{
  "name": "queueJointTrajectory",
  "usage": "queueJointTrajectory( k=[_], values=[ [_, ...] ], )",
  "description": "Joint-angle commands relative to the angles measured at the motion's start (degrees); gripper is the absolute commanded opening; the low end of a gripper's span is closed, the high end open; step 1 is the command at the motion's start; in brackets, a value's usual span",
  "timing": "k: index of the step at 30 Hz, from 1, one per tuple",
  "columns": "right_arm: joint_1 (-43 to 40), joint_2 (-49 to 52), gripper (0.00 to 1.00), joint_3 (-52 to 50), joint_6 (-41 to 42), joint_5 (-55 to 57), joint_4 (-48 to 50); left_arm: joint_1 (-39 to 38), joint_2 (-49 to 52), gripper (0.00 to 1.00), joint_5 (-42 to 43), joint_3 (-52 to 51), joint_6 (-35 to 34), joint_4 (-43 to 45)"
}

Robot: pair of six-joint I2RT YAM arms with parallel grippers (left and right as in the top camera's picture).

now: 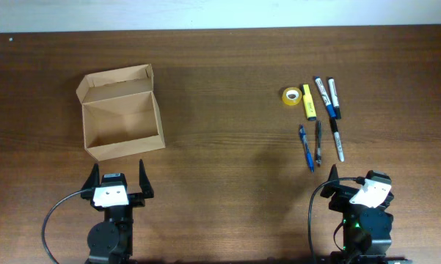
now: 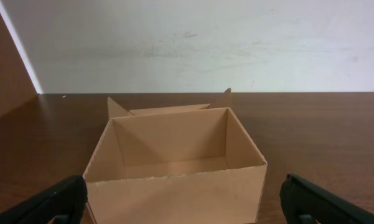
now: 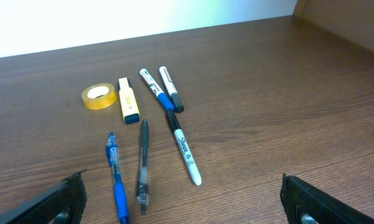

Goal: Pack container

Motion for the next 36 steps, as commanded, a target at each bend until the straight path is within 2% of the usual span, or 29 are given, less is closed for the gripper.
queueJointTrajectory(
  k=[1,24,33,36],
  values=[
    [-0.44,-0.66,0.99,-0.42,-0.37,-0.26,0.07,-0.02,-0.46,1.00,-0.79,-0.11,0.66,-0.24],
    [-0.44,-0.66,1.00,-0.42,-0.37,-0.26,0.07,-0.02,-0.46,1.00,-0.33,-0.11,0.63,-0.24],
    [-0.44,-0.66,0.99,-0.42,-0.37,-0.26,0.07,-0.02,-0.44,1.00,10.95,-0.07,0.59,1.09],
    [-0.44,-0.66,0.99,-0.42,-0.37,-0.26,0.07,-0.02,-0.44,1.00,14.93,0.11,-4.07,2.97]
  ],
)
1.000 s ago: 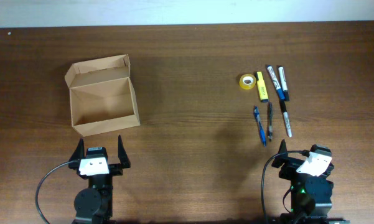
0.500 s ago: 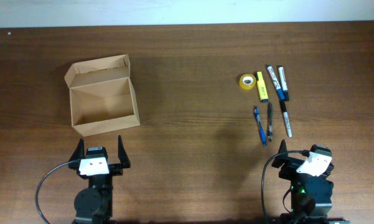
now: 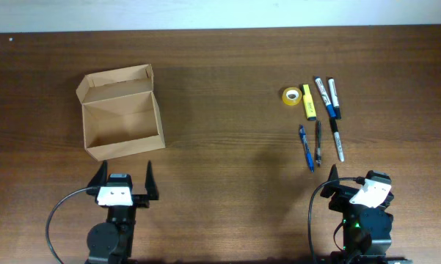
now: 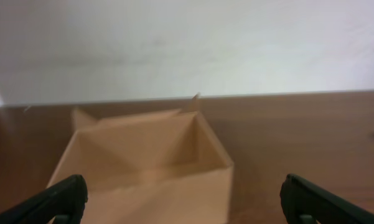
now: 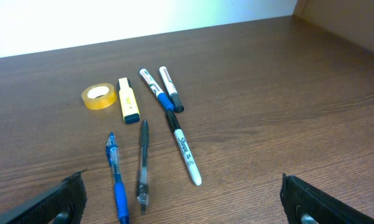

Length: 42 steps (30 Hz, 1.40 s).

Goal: Pack container

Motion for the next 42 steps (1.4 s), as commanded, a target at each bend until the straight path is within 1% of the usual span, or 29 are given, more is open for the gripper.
queueJointTrajectory(
  k=[1,3,4,7,9,12,15,18,20,23,25,27,29,32,34,36,38,42],
  values=[
    [-0.44,-0.66,0.99,-0.42,-0.35,-0.26,0.07,-0.02,-0.44,1.00,6.56,0.46,-6.29,0.44],
    [-0.44,-0.66,0.99,-0.42,-0.35,-0.26,0.07,-0.02,-0.04,1.00,6.56,2.10,-12.63,-1.73],
    [-0.44,-0.66,0.99,-0.42,-0.37,-0.26,0.07,-0.02,0.55,1.00,6.54,3.04,-14.67,-2.71],
    [-0.44,-0.66,0.99,-0.42,-0.37,-0.28,0.07,-0.02,3.98,1.00,6.32,6.95,-15.34,-6.43],
    [-0.44,-0.66,0.99,-0.42,-0.37,-0.26,0.07,-0.02,8.31,1.00,6.32,11.21,-15.34,-10.10],
    [-0.44,-0.66,0.99,-0.42,-0.37,-0.26,0.07,-0.02,17.84,1.00,5.88,18.91,-15.34,-14.80],
    [-0.44,-0.66,0.99,-0.42,-0.37,-0.26,0.07,-0.02,30.62,1.00,5.27,29.29,-14.58,-19.93],
    [-0.44,-0.66,0.99,-0.42,-0.37,-0.26,0.07,-0.02,43.74,1.00,5.25,42.16,-13.97,-27.32],
    [-0.44,-0.66,0.99,-0.42,-0.37,-0.26,0.07,-0.02,52.26,1.00,5.31,51.47,-11.19,-32.33],
    [-0.44,-0.66,0.99,-0.42,-0.37,-0.26,0.07,-0.02,66.12,1.00,5.46,67.71,-5.55,-42.75],
    [-0.44,-0.66,0.99,-0.42,-0.37,-0.26,0.07,-0.02,73.68,1.00,5.60,77.42,-5.05,-49.22],
    [-0.44,-0.66,0.99,-0.42,-0.37,-0.26,0.07,-0.04,79.87,1.00,7.54,85.22,-5.05,-53.33],
    [-0.44,-0.66,0.99,-0.42,-0.37,-0.26,0.07,-0.02,84.76,1.00,11.32,90.33,-5.05,-55.65],
    [-0.44,-0.66,0.99,-0.42,-0.37,-0.26,0.07,-0.02,89.26,1.00,17.07,92.30,-5.05,-55.17],
    [-0.44,-0.66,0.99,-0.42,-0.37,-0.28,0.07,-0.02,91.01,1.00,16.59,92.28,-5.31,-55.25],
    [-0.44,-0.66,0.99,-0.42,-0.37,-0.26,0.07,0.09,93.46,0.83,13.57,92.28,-12.92,-56.68],
    [-0.44,-0.66,0.99,-0.42,-0.37,-0.26,0.07,0.09,96.08,0.81,9.07,92.28,-18.84,-58.21],
    [-0.44,-0.66,0.99,-0.42,-0.37,-0.26,0.07,0.09,100.69,0.77,7.72,92.28,-22.75,-58.23]
  ],
)
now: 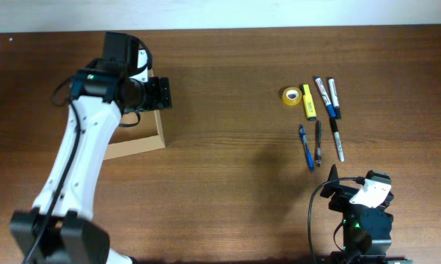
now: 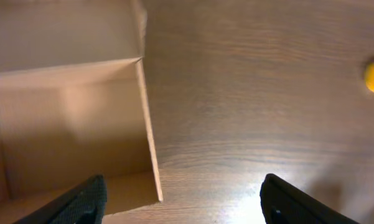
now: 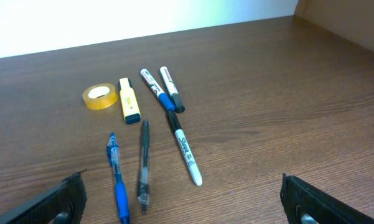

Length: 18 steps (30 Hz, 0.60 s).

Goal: Pack container

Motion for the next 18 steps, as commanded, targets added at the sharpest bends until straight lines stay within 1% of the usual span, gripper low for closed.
queueJointTrajectory(
  k=[1,6,10,12,18],
  values=[
    [-0.44,-0.66,0.99,-0.39,-0.37,-0.09,-0.02,0.09,5.18,0.74,-3.04,0.94,-8.24,-0.20],
    [-0.44,-0.66,0.99,-0.39,-0.37,-0.09,-0.02,0.15,10.23,0.64,-3.58,0.94,-12.68,0.33],
    [-0.44,-0.66,0.99,-0.39,-0.37,-0.09,-0.02,0.42,14.01,0.61,-3.69,0.94,-13.05,0.68],
    [-0.44,-0.66,0.99,-0.39,-0.37,-0.09,-0.02,0.61,15.80,0.56,-3.67,0.94,-13.05,0.81],
    [-0.44,-0.66,0.99,-0.39,-0.37,-0.09,-0.02,0.61,19.89,0.55,-3.65,0.94,-13.03,1.40]
  ],
)
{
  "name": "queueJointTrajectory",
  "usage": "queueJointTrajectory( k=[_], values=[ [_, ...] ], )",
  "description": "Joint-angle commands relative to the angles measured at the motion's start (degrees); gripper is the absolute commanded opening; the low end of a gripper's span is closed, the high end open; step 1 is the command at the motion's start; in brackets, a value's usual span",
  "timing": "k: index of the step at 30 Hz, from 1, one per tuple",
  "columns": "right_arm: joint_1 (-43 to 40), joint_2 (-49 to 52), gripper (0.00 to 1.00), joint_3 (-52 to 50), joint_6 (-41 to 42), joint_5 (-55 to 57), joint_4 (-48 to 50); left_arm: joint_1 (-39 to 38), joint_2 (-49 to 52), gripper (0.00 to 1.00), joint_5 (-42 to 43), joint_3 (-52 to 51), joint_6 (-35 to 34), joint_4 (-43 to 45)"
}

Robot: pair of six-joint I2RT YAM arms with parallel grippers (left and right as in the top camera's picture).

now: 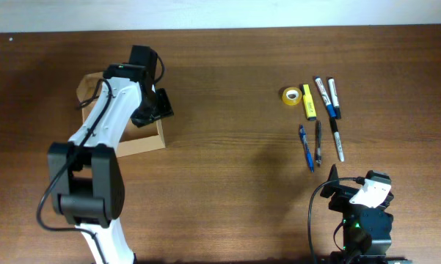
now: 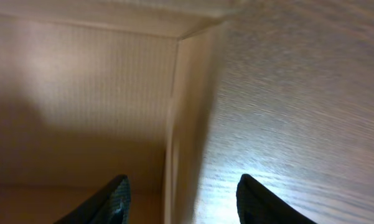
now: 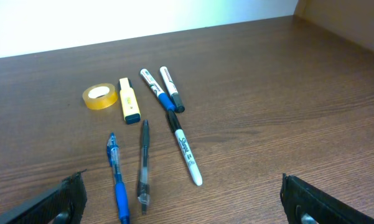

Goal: Pack container

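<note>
The open cardboard box (image 1: 138, 144) stands at the left, largely covered by my left arm. My left gripper (image 1: 154, 108) is open and low over the box's right wall (image 2: 185, 124), one finger inside the box and one outside over the table; it touches nothing that I can see. At the right lie a yellow tape roll (image 1: 290, 95), a yellow highlighter (image 1: 308, 102), two blue-and-white markers (image 1: 325, 96), a white marker (image 1: 337, 141), a blue pen (image 1: 306, 147) and a black pen (image 1: 318, 142). My right gripper (image 3: 183, 205) is open and empty near the front edge.
The brown wooden table (image 1: 227, 169) ends in a pale wall along the back. The box's lid flap (image 1: 88, 82) stands up at its far left side. A black cable loops beside the right arm's base (image 1: 359, 227).
My left gripper has come down closer to the box's right wall, and its fingers now stand nearer together on either side of it. The right arm and the pens are unchanged.
Both arms were parked at the front edge, the left gripper facing the empty box. Then the left gripper had shifted slightly. Later it reached over the box's right edge from above, and now sits low astride that wall. The right arm stayed parked.
</note>
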Motion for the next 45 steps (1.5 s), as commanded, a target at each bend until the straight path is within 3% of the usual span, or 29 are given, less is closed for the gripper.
queueJointTrajectory(
  k=[1,2,3,5,15,20,27,31,34,38,45],
  values=[
    [-0.44,-0.66,0.99,-0.39,-0.37,-0.11,-0.02,0.33,2.27,0.55,-0.63,0.92,-0.94,0.11],
    [-0.44,-0.66,0.99,-0.39,-0.37,-0.09,-0.02,0.33,2.47,0.52,-0.61,0.92,-0.94,0.11],
    [-0.44,-0.66,0.99,-0.39,-0.37,-0.09,-0.02,0.33,2.51,0.40,-0.61,0.92,-0.94,0.17],
    [-0.44,-0.66,0.99,-0.39,-0.37,-0.09,-0.02,0.33,2.51,0.02,-0.59,0.92,-0.94,0.57],
    [-0.44,-0.66,0.99,-0.39,-0.37,-0.09,-0.02,-0.48,2.21,0.02,8.20,4.26,0.55,-6.82],
    [-0.44,-0.66,0.99,-0.39,-0.37,-0.09,-0.02,-5.09,2.21,0.01,4.26,15.23,0.11,-16.65],
    [-0.44,-0.66,0.99,-0.39,-0.37,-0.09,-0.02,-16.96,2.21,0.02,-3.17,35.47,-8.11,-25.46],
    [-0.44,-0.66,0.99,-0.39,-0.37,-0.09,-0.02,-21.77,2.23,0.02,-4.00,37.90,-13.66,-24.79],
    [-0.44,-0.66,0.99,-0.39,-0.37,-0.09,-0.02,-24.63,2.95,0.02,-9.16,37.88,-16.24,-22.73],
    [-0.44,-0.66,0.99,-0.39,-0.37,-0.11,-0.02,-27.98,7.82,0.01,-6.93,37.88,-16.41,-17.20],
    [-0.44,-0.66,0.99,-0.39,-0.37,-0.09,-0.02,-29.64,16.26,0.02,-5.73,37.88,-14.78,-17.35]
  ],
)
